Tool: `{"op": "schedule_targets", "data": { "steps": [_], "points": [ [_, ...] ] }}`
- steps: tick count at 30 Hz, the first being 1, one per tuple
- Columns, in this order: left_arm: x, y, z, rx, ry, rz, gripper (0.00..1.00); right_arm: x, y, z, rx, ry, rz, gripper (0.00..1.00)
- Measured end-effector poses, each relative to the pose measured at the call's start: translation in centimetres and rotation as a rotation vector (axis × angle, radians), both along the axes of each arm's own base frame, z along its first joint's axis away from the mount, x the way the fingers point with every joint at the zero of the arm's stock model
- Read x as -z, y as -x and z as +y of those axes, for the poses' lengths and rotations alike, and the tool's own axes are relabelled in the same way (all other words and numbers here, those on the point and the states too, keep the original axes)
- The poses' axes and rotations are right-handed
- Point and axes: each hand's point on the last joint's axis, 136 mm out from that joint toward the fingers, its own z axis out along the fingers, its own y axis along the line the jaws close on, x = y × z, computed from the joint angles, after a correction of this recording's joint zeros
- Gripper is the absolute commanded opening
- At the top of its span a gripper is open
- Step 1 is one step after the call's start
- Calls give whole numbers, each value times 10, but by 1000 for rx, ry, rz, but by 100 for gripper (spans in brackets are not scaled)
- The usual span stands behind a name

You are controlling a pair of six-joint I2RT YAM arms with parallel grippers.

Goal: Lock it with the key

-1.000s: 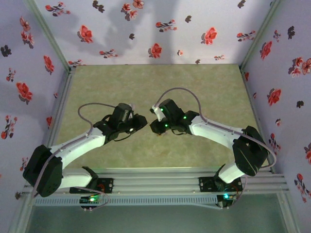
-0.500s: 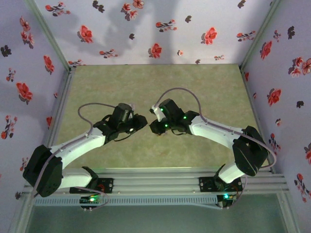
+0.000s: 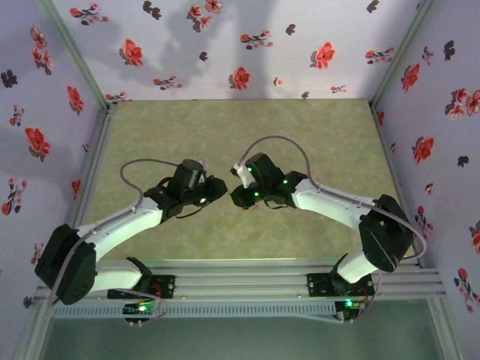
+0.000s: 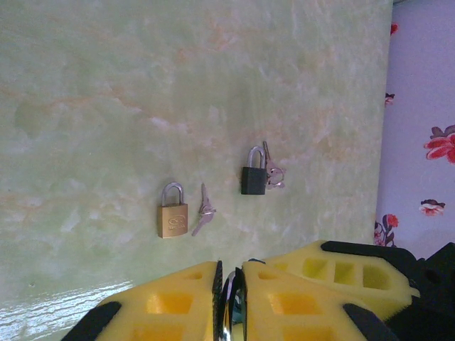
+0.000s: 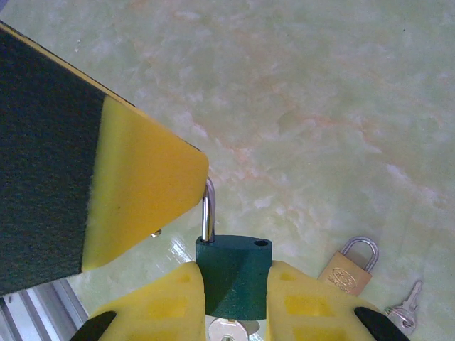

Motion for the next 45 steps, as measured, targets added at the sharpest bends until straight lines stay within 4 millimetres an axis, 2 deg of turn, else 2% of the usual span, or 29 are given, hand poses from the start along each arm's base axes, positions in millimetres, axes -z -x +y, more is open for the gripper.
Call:
{"op": "schedule_targets", "data": {
  "steps": [8,24,29,40,45],
  "points": [
    [0,0,1,-3,-2,1,16,1,7,5,-27,-18,6,17],
    [1,-2,3,-11,-3,0,8,0,7,7,-34,-28,7,16],
    [1,-2,3,-11,-2,0,0,0,7,7,-34,-27,8,16],
    [1,0,4,-11,9,-6,0,0,9,7,-36,-26,9,16],
    [1,1,10,-42,32,-25,0,-1,10,9,-44,-33,10,16]
  ]
}}
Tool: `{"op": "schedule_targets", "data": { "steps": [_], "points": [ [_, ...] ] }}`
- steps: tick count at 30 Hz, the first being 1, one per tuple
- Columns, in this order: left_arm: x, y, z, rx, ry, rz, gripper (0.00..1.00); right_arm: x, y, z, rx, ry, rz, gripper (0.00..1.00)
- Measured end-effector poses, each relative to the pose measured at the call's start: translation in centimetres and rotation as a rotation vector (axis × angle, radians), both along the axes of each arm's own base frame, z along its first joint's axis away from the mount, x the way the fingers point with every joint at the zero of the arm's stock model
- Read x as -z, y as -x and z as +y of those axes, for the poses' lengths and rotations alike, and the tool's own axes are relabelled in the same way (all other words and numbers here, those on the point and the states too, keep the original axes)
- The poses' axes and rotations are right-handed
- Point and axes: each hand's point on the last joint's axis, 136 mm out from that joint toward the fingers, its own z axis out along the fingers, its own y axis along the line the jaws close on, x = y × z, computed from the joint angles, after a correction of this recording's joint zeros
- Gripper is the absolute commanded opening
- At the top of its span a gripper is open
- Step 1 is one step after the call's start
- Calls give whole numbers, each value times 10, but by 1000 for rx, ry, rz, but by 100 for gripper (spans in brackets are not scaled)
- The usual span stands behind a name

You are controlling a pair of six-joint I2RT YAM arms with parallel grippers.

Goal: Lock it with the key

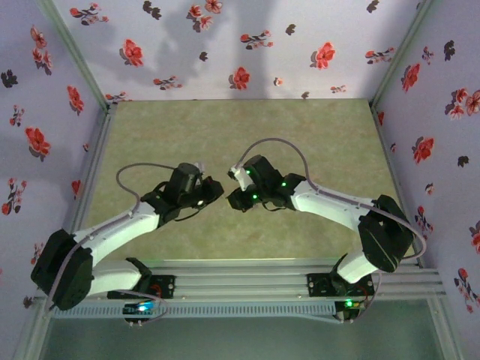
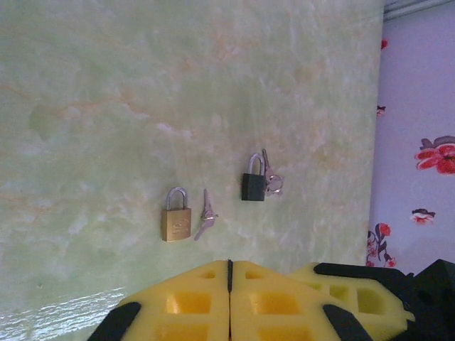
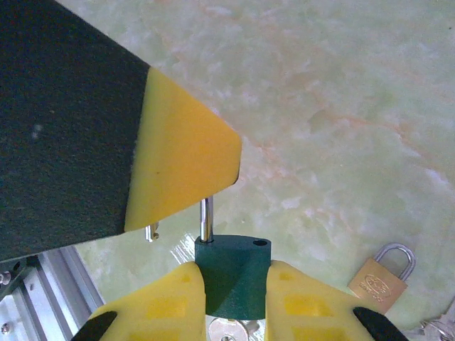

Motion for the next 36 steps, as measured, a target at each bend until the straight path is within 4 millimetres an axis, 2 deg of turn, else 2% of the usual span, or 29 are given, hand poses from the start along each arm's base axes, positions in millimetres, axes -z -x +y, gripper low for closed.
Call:
{"op": "schedule_targets", "data": {
  "steps": [16,23,27,36],
  "points": [
    [-7,-2,3,-22,39,-66,0,-4,-1,4,-6,-19,-13,23],
    [-7,-1,4,-24,30,-62,0,-3,-1,4,-6,-22,-16,32],
    [0,-1,9,-40,1,-43,0,-2,0,2,-4,-18,-16,37],
    [6,0,13,-42,-40,-20,0,-9,1,-1,1,-31,-34,46]
  ]
}}
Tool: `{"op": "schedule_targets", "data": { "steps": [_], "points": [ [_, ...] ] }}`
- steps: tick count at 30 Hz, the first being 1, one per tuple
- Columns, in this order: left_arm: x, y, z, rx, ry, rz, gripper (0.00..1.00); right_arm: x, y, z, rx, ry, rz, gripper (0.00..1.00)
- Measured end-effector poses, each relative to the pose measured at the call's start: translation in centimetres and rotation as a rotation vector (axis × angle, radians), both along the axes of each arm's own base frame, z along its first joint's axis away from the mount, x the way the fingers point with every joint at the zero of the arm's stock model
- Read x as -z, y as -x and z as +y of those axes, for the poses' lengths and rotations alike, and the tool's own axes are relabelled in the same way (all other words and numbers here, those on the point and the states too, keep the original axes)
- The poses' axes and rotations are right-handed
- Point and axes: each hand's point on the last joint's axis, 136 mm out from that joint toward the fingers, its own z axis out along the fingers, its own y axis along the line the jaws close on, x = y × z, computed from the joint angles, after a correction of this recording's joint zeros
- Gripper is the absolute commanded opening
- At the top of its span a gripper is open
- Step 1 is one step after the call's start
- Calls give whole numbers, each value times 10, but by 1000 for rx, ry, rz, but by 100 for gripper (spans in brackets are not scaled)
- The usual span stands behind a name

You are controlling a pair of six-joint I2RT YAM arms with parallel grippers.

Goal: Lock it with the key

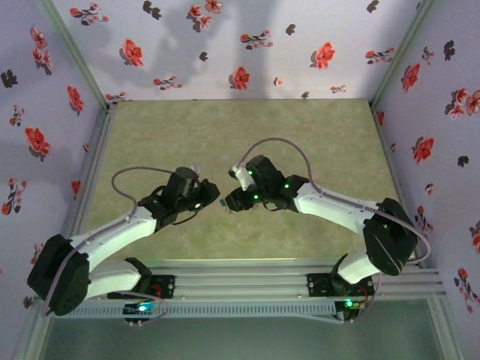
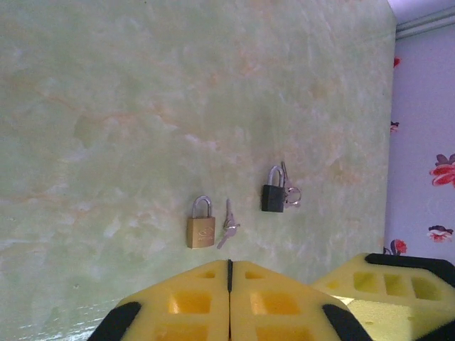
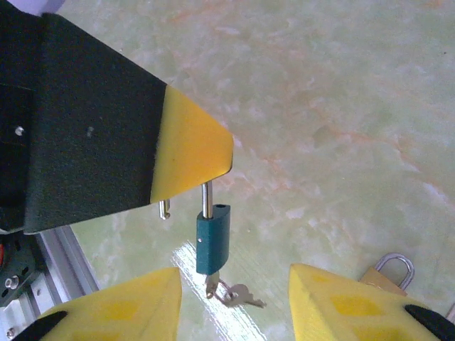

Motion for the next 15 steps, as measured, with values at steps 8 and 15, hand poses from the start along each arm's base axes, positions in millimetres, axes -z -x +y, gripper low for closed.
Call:
{"op": "schedule_targets", "data": {
  "steps": [8,15],
  "points": [
    [-1,-6,0,5,-7,-9,0,-2,0,-1,3,-9,-11,47],
    [0,-6,-10,39,27,-1,0,-2,0,1,-1,-20,-15,41]
  ]
}}
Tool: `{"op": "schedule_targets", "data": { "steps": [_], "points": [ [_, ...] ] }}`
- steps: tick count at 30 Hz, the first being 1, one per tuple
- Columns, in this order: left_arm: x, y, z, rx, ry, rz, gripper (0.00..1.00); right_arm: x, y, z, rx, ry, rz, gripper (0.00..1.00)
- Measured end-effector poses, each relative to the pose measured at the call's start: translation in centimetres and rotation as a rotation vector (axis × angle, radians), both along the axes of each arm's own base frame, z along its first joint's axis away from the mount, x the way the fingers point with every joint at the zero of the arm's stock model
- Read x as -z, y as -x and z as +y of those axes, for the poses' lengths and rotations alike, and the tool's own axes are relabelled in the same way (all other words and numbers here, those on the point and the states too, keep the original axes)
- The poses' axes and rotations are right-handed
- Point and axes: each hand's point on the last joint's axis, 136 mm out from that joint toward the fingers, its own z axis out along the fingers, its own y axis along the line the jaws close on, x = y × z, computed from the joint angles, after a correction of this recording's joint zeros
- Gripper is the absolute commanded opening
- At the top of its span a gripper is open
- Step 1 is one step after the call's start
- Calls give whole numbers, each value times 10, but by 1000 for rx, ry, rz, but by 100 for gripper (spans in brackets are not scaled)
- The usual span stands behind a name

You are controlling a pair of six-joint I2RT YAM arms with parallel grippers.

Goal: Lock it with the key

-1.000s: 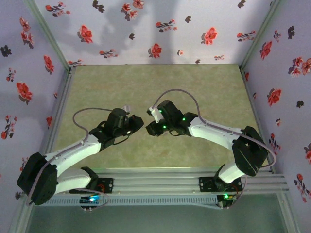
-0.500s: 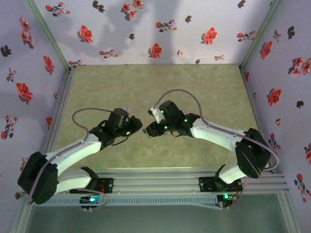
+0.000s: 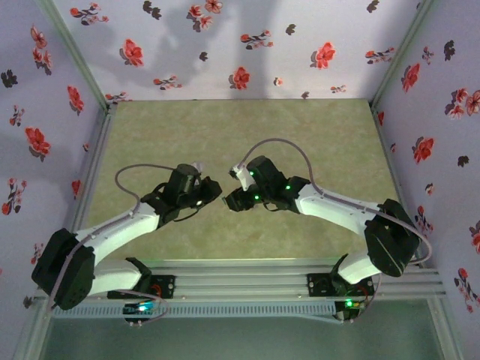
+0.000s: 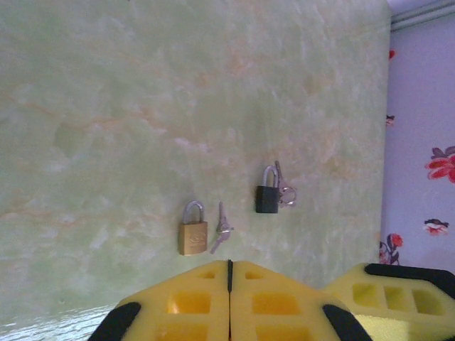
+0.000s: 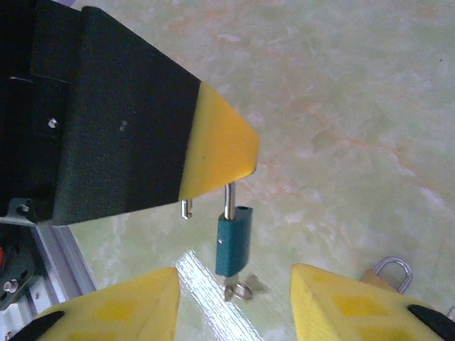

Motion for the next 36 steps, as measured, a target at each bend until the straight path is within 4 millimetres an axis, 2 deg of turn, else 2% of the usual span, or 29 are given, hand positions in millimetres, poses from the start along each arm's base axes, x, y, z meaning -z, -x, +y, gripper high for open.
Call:
{"op": "schedule_targets", "data": {
  "steps": [19,31,36],
  "points": [
    [-9,2,-9,29,59,2,0,15,3,4,-17,19,37,29],
    [-13,2,-13,39,83,-3,0,16,3,4,-18,20,40,21],
    [-14,2,-13,41,85,-6,0,16,3,4,-19,19,41,14]
  ]
}}
